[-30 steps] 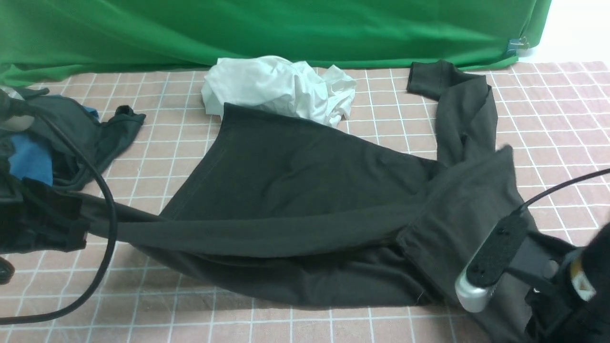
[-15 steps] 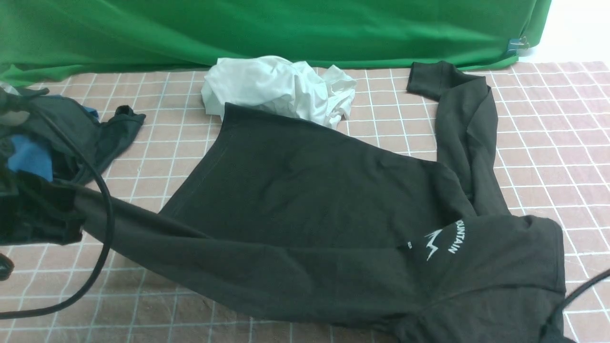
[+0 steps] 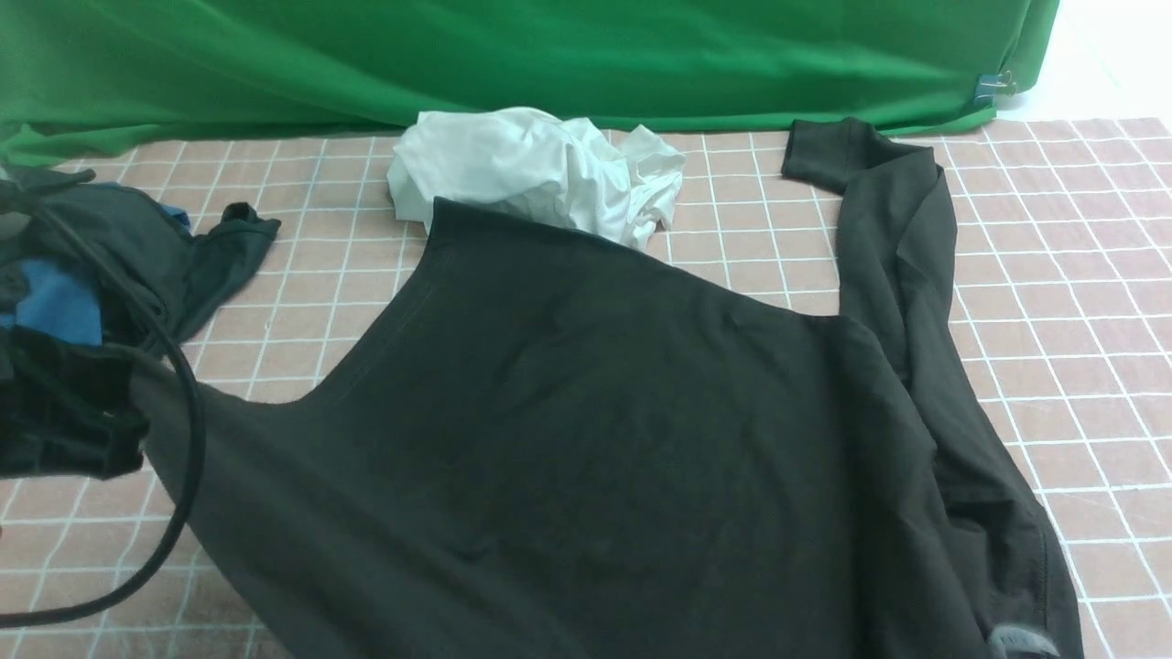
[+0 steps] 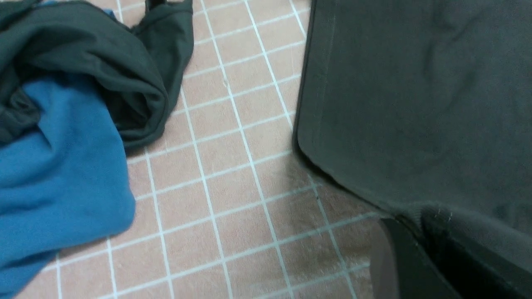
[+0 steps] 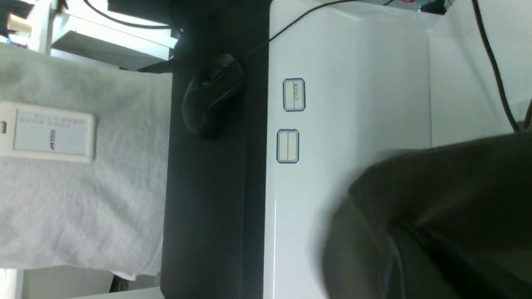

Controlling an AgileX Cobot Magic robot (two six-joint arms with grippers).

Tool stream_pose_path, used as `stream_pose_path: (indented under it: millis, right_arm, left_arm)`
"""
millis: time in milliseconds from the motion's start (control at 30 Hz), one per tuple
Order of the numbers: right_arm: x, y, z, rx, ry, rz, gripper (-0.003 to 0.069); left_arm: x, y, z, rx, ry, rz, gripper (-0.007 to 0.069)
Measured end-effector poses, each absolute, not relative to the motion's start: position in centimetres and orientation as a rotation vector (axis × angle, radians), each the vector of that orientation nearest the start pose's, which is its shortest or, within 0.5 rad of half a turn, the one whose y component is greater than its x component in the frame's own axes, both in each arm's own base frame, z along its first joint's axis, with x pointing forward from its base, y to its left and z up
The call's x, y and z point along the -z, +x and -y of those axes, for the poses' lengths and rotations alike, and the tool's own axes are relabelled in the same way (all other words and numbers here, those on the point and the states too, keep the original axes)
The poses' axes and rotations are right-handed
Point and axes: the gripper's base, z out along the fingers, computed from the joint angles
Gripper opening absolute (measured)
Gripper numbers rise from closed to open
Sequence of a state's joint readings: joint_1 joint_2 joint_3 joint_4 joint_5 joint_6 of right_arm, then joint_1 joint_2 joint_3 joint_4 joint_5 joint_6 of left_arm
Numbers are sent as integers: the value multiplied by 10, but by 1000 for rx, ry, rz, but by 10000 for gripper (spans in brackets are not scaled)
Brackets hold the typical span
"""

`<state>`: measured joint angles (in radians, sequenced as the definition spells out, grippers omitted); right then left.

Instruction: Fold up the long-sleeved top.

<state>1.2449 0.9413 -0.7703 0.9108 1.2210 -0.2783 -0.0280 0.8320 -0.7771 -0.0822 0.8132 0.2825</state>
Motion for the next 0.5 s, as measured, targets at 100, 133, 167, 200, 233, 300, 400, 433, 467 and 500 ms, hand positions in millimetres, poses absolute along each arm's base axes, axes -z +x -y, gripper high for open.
stream_pose_path:
  millis: [100, 133, 167, 200, 233, 300, 400, 433, 467, 500]
  right_arm:
    - [-320, -18, -158, -1456, -1840, -2348, 34]
    - [-320, -18, -158, -1454, -1845, -2331, 34]
    - [-320, -17, -158, -1450, -1849, -2320, 34]
    - [-320, -17, -158, -1444, -1849, -2309, 34]
    - [-321, -15, -159, -1411, -1858, -2280, 34]
    - [-323, -11, -159, -1338, -1864, -2259, 34]
    - [-327, 0, -158, -1175, -1802, -2299, 34]
    - [-328, 9, -157, -1061, -1742, -2338, 34]
    - [-329, 22, -154, -913, -1650, -2377, 34]
    - [-330, 29, -152, -849, -1600, -2398, 34]
  left_arm:
    - [-322, 151, 10, -23, 331, -2351, 35]
    - [-322, 150, 10, -21, 333, -2361, 35]
    - [-321, 150, 10, -22, 335, -2367, 35]
    - [-321, 149, 10, -23, 338, -2376, 35]
    - [-319, 148, 9, -27, 345, -2398, 35]
    - [-318, 145, 9, -35, 354, -2424, 35]
    - [-317, 138, 6, -67, 373, -2466, 35]
    - [-317, 135, 5, -86, 374, -2485, 35]
    - [-317, 128, 2, -117, 369, -2511, 35]
    - [-318, 124, 1, -133, 371, -2517, 35]
